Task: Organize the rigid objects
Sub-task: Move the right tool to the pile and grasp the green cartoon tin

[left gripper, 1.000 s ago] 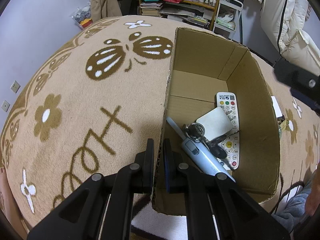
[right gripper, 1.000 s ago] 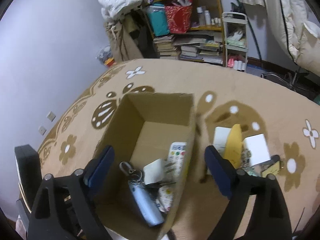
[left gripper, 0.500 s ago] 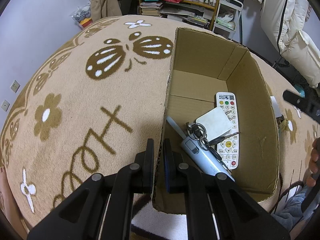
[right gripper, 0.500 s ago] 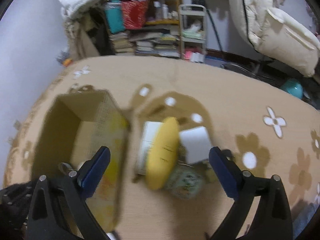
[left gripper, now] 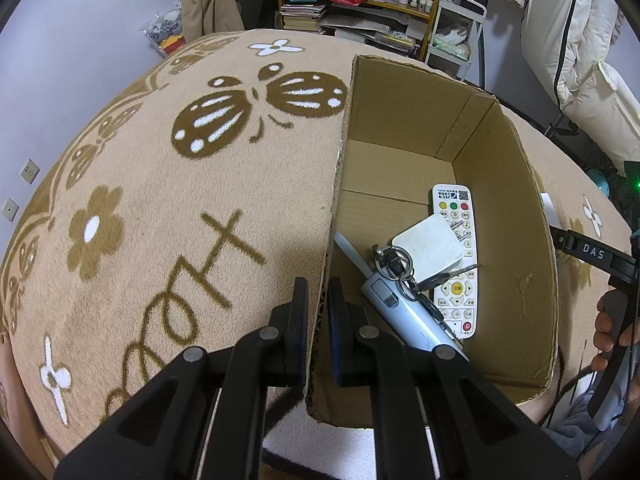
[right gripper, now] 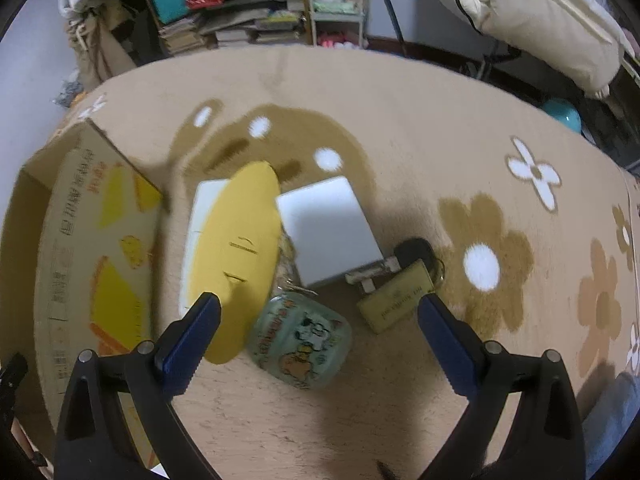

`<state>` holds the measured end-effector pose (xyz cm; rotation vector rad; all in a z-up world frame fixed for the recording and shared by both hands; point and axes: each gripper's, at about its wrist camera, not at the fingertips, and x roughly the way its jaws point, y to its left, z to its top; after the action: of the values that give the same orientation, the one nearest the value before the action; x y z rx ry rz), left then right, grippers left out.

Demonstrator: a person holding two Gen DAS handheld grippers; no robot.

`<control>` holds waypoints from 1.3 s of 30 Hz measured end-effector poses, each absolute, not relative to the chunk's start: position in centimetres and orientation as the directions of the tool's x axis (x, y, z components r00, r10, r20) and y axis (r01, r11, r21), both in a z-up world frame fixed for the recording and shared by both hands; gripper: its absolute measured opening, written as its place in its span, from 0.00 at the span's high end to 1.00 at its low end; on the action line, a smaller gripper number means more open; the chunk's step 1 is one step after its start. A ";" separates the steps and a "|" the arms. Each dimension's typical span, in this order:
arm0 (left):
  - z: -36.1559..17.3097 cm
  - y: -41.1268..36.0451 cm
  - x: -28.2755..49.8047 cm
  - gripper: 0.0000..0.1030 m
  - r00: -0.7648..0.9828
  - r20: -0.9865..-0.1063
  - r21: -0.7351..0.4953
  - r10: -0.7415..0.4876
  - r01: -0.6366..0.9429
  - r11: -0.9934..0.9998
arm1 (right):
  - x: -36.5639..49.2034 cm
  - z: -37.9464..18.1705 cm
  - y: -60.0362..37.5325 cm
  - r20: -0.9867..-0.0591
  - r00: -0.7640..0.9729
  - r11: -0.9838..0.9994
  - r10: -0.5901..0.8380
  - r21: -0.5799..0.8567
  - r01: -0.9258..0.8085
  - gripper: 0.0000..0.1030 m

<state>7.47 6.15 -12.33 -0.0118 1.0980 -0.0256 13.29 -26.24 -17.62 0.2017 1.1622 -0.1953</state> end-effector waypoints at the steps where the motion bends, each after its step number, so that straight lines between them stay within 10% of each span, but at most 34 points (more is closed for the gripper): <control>1: -12.4 6.2 7.5 0.91 0.455 -0.890 -0.023 -0.027 0.015 1.000 | 13.3 -17.7 -26.1 -0.924 0.379 0.965 -0.054 0.049 0.258 0.00; 19: -12.3 6.2 7.4 0.91 0.455 -0.890 -0.020 -0.025 0.015 1.000 | 13.6 -20.3 -26.8 -0.959 0.274 0.928 -0.075 0.034 0.372 0.00; 26: -12.3 6.2 7.5 0.91 0.454 -0.890 -0.030 -0.033 0.014 0.999 | 13.1 -21.6 -27.0 -0.969 0.245 0.896 0.019 0.125 0.425 0.30; 39: -12.3 6.0 7.4 0.91 0.454 -0.891 -0.018 -0.024 0.017 1.000 | 10.9 -20.0 -27.7 -0.950 0.294 0.852 0.102 0.236 0.468 0.41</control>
<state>7.42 6.04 -12.30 -0.0073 1.0993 -0.0250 10.92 -27.72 -20.00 0.5319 1.2648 -0.2591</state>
